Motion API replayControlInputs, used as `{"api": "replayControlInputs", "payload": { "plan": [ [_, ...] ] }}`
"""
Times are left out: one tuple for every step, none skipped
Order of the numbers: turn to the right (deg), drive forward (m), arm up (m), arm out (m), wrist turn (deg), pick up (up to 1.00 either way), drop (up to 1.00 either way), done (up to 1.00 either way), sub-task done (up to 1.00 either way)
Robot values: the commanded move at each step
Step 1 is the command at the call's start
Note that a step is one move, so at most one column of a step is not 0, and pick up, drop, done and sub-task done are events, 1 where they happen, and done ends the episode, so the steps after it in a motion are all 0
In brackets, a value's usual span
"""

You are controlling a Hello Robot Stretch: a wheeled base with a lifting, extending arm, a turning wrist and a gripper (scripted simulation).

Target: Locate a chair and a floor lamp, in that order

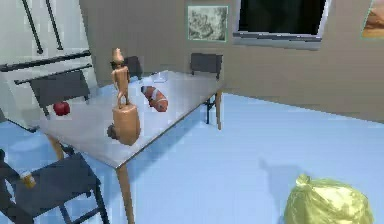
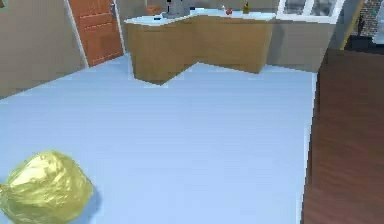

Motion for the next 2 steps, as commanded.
{"api": "replayControlInputs", "payload": {
  "plan": [
    [-45.0, 0.0, 0.0, 0.0, 0.0, 0.0, 0.0, 0.0, 0.0],
    [-15.0, 0.0, 0.0, 0.0, 0.0, 0.0, 0.0, 0.0, 0.0]
  ]
}}
